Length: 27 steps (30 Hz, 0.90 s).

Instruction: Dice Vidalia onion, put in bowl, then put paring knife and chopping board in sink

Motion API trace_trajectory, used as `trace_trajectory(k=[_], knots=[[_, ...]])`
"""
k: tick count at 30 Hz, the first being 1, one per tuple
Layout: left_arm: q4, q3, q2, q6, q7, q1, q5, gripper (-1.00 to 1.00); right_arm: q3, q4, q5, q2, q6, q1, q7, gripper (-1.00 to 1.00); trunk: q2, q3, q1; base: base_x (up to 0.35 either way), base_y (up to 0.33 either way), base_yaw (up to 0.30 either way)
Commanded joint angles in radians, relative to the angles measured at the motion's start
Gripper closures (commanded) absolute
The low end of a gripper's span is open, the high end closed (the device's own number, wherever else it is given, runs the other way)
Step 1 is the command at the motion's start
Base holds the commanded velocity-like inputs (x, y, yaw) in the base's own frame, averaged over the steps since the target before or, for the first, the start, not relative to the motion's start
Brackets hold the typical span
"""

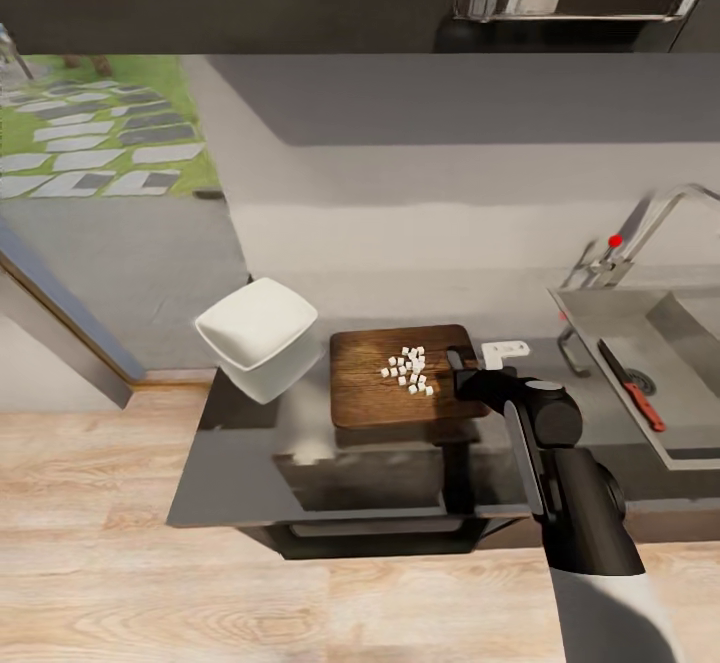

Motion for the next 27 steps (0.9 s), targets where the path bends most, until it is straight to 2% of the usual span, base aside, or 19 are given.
trace_trajectory(k=[1, 12, 27], knots=[[-0.001, -0.005, 0.001, -0.002, 0.004, 0.000, 0.007, -1.00, 0.000, -0.001, 0.005, 0.001, 0.005, -0.001, 0.010, 1.00, -0.002, 0.000, 0.001, 0.000, 0.251, 0.000], [0.000, -0.005, 0.001, -0.002, 0.004, 0.000, 0.007, -1.00, 0.000, -0.002, 0.005, 0.001, 0.005, -0.001, 0.011, 1.00, -0.002, 0.018, 0.001, 0.040, 0.191, 0.000], [0.000, -0.005, 0.001, -0.002, 0.004, 0.000, 0.007, -1.00, 0.000, -0.002, 0.005, 0.001, 0.005, -0.001, 0.011, 1.00, -0.002, 0.041, 0.001, 0.024, 0.027, 0.000]])
